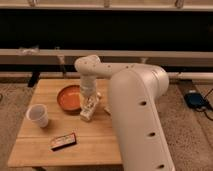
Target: Place the bottle in the ceramic bowl
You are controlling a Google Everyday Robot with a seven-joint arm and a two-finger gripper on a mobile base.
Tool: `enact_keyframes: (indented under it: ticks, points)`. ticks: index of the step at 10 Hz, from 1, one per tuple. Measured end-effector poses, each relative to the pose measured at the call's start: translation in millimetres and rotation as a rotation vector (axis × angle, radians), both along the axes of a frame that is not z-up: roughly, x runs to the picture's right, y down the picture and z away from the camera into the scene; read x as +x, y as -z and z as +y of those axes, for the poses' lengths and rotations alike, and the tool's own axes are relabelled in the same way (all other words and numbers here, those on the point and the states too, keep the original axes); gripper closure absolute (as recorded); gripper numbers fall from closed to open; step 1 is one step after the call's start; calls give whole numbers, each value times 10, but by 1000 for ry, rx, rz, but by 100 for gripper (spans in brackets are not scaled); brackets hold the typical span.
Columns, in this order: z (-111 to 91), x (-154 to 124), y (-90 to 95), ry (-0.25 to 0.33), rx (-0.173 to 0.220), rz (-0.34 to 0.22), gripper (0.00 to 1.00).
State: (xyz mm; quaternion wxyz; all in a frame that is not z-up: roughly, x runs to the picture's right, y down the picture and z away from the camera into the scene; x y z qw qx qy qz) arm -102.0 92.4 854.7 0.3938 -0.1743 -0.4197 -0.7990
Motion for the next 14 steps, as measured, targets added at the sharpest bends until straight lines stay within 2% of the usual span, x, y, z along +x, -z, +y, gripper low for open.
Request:
enact_keyframes:
  ticks: [1,4,7,9,10,11,12,14]
  points:
    - [25,3,-11,27,-5,37,38]
    - [44,42,-14,73,11,134,38]
    - [48,148,-15,65,21,210,39]
    - [60,183,-36,53,18,216,44]
    - [64,205,-43,45,22,209,40]
    - [54,238,-37,35,31,202,28]
    - [51,249,-35,35,32,202,23]
    - [45,214,-19,34,35,191,20]
